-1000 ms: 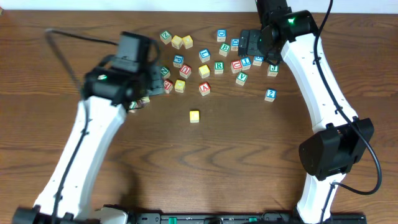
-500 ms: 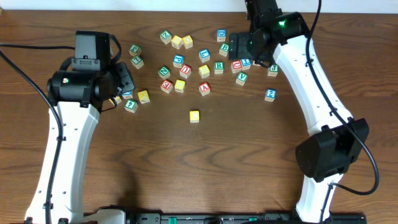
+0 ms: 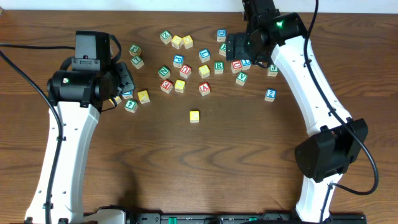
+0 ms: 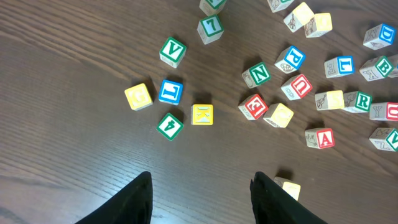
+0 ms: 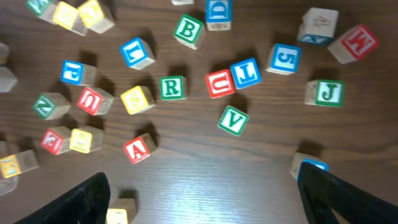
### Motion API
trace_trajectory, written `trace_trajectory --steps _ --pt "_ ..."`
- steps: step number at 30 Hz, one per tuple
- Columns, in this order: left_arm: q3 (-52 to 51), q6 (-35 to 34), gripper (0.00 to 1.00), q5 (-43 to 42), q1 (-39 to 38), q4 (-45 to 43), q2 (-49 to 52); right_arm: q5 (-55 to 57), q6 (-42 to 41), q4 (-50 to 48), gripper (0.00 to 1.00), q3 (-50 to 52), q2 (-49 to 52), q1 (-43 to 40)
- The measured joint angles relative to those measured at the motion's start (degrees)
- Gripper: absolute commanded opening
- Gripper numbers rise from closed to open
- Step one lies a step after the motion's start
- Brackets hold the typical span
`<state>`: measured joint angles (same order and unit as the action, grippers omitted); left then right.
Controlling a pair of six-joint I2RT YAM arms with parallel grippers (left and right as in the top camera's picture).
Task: Spell out CORL
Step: 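Move left gripper back over the pile toward the yellow O block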
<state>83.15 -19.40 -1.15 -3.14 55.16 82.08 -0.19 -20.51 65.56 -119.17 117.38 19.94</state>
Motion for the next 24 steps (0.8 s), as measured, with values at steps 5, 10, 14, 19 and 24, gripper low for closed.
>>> trace_trajectory --steps 5,10,14,19,24 --pt "0.00 0.00 0.50 0.00 0.00 0.00 0.00 -1.99 0.98 0.15 0.86 -1.05 0.07 -0.11" --pt "0.00 0.00 0.50 0.00 0.00 0.00 0.00 -2.86 1.51 -0.66 0.83 -6.08 0.11 -0.11" --pt "0.00 0.00 0.50 0.00 0.00 0.00 0.00 -3.04 0.55 -1.51 0.82 -6.45 0.13 -0.09" --pt "0.00 0.00 0.51 0.00 0.00 0.07 0.00 -1.73 0.00 -2.86 0.82 -6.45 0.13 0.66" --pt "-0.31 0.20 0.51 0.00 0.00 0.09 0.00 1.25 -0.07 -3.04 0.83 -6.45 0.13 1.88"
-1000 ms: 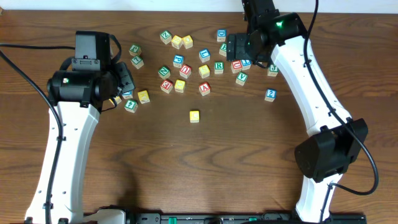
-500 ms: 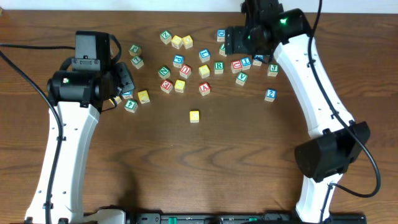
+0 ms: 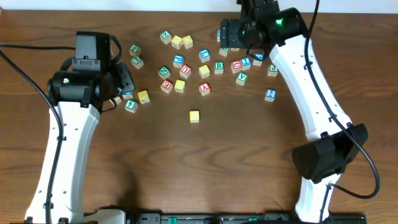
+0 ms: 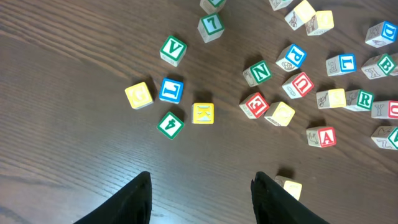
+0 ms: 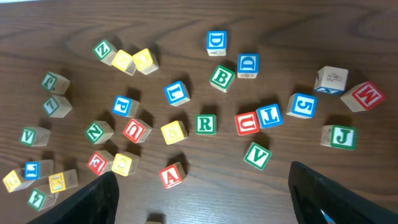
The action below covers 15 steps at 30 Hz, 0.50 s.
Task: Spell out CORL
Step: 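Move left gripper back over the pile toward the yellow O block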
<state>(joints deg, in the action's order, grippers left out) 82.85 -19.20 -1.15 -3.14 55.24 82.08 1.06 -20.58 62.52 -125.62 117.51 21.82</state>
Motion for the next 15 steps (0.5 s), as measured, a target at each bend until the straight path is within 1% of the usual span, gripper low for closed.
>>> trace_trajectory --steps 15 --pt "-0.55 0.22 0.51 0.00 0.00 -0.37 2.73 0.81 -0.02 -0.70 0.85 0.00 1.03 1.46"
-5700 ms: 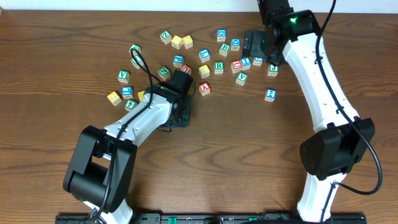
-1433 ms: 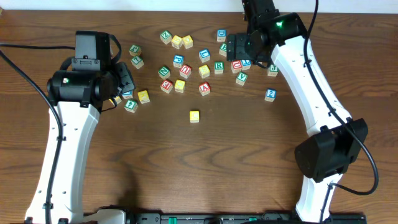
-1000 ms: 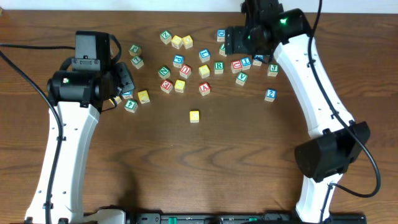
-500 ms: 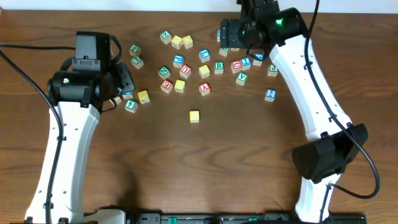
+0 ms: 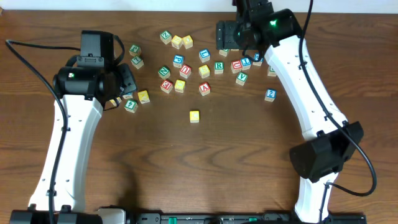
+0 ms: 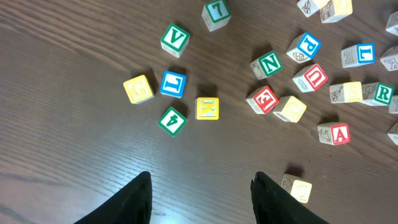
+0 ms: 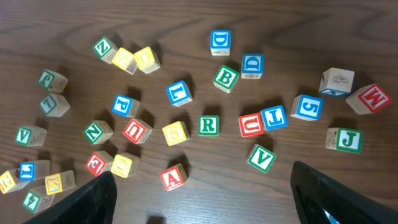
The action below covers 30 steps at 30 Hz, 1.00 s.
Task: Spell out CORL
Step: 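Move left gripper back over the pile toward the yellow O block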
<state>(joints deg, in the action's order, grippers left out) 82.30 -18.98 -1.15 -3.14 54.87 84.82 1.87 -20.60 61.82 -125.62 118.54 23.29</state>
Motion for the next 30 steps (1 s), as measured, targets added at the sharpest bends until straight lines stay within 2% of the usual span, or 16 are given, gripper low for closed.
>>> trace_trajectory --steps 21,30 --pt "-0.04 1.49 0.51 0.02 0.00 -5.07 0.44 0.00 0.04 1.20 0.88 0.00 0.13 0.20" --pt "-0.04 2.03 0.51 0.00 -0.02 -7.52 2.95 -4.52 0.02 1.31 0.83 0.00 0.13 -0.72"
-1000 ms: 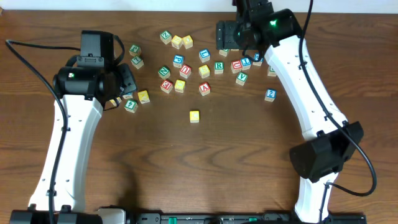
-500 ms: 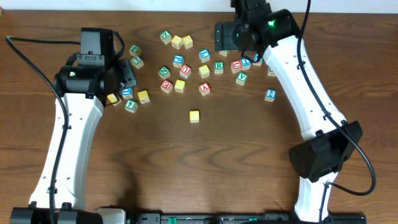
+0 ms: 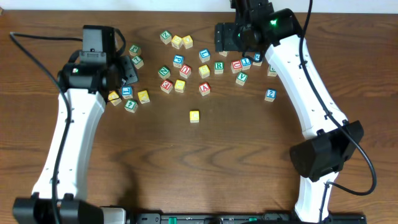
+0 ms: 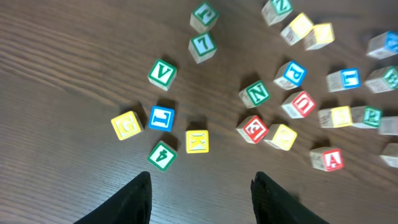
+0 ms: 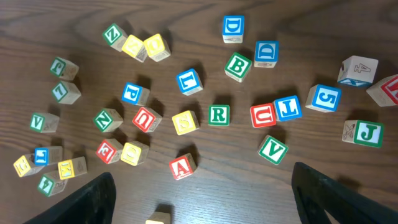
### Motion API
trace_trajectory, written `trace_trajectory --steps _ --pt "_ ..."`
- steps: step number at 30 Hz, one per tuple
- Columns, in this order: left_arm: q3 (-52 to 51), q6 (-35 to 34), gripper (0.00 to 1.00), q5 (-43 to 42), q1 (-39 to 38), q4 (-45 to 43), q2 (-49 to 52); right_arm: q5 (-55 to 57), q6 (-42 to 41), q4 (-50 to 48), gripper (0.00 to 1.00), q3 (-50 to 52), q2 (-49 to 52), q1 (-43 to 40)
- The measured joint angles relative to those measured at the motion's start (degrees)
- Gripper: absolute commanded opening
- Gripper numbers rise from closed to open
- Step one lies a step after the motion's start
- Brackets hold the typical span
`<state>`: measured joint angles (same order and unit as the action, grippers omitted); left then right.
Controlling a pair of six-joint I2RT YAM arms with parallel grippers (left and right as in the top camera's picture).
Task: Spell out CORL
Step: 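Move left gripper back over the pile toward the yellow O block, then lower left gripper and grasp the yellow O block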
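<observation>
Lettered wooden blocks lie scattered across the far half of the table. The right wrist view shows a green R, a blue L, a yellow block with a round letter and a red U. One yellow block lies alone nearer the front. My right gripper hangs high over the cluster, open and empty. My left gripper is open and empty too, above bare wood just short of a second blue L, a yellow K and a green 4.
Other blocks around: green V, red A, green B, two blue D blocks, blue 5, green J, green N, red E. A blue 2 lies apart at the right.
My left gripper has moved farther back over the table, so more of the far blocks show in its view. The right gripper shifted slightly. Both remain open; no block moved.
First my right gripper hung low and open over the R, U and L blocks. It then stood higher and farther back, with the whole cluster in view, and stays there now. The left gripper held still, open, then shifted toward the far blocks.
</observation>
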<state>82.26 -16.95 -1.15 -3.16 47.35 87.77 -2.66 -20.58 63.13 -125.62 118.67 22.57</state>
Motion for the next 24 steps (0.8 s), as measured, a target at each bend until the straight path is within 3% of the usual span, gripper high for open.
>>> trace_trajectory --steps 11,19,24 --pt "-0.11 0.37 0.50 -0.20 0.00 -0.94 4.22 -4.63 -0.22 -4.04 0.72 0.04 7.65 1.20" --pt "-0.15 2.45 0.50 -6.03 -1.46 -7.45 4.83 -5.68 -1.27 -4.11 0.76 0.13 8.70 2.60" --pt "-0.15 2.89 0.50 -6.73 -7.37 -11.61 10.84 -5.88 -1.14 1.05 0.77 0.11 8.70 -2.69"
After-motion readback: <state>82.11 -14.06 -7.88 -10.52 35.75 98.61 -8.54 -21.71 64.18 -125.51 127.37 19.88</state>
